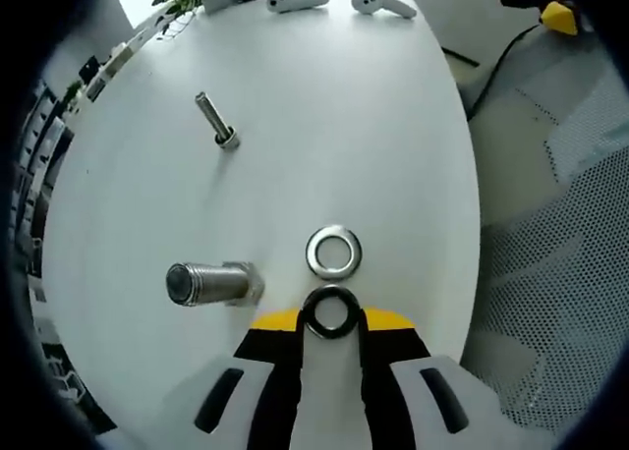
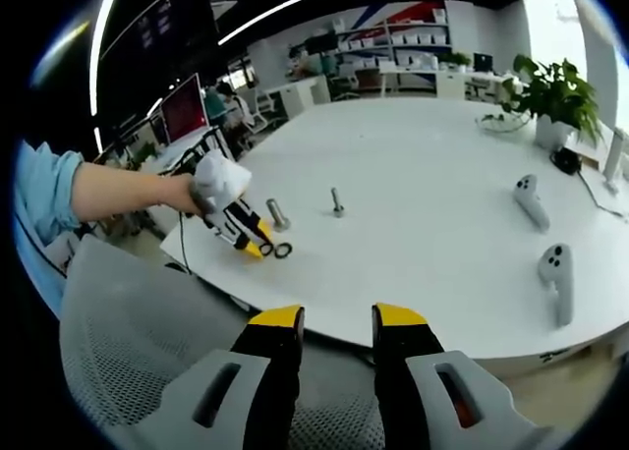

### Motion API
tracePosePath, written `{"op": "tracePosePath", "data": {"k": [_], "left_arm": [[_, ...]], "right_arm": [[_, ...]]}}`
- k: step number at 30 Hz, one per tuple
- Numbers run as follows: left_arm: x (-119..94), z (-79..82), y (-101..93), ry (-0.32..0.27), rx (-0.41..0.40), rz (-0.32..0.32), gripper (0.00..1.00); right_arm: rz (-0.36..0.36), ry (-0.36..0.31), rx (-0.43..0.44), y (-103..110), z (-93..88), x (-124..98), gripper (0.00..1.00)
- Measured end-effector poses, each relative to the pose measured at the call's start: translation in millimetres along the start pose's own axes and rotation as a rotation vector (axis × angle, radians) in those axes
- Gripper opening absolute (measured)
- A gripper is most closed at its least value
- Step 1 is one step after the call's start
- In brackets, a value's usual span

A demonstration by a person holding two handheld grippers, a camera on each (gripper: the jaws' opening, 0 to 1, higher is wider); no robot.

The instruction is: Place the washer onto the threaded stud by aligning its center hole with the stud, sliding it down to the base, and recovering from edge contact or off-axis alignment until the washer reaches the visible bottom stop.

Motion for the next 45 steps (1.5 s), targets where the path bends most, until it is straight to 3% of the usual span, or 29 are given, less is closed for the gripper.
{"op": "tracePosePath", "data": {"k": [17, 31, 45], "left_arm": [[-29, 5.7, 9.5, -0.012, -0.005, 0.031, 0.19], [-66, 18.6, 18.8, -0.046, 0.004, 0.072, 0.19], [-78, 28.4, 39.7, -0.058, 0.012, 0.114, 0.19]], "right_arm": [[0.006, 0.001, -0.002, 0, -0.1, 0, 0.3], [0.008, -0.007, 0.001, 1, 1.0, 0, 0.3], [0.006, 0.001, 0.006, 1, -0.2, 0, 0.3]]}}
Point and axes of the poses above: the point that each gripper's makers call its tool centre point, and the gripper's own axes: x roughly forward along the fingers, y roughly to its left, z roughly out of its top, the point moved 3 cm from there along -x, roughly backward along the fingers, and after that the axes turned 5 degrees about -z, right-handed, at the moved point
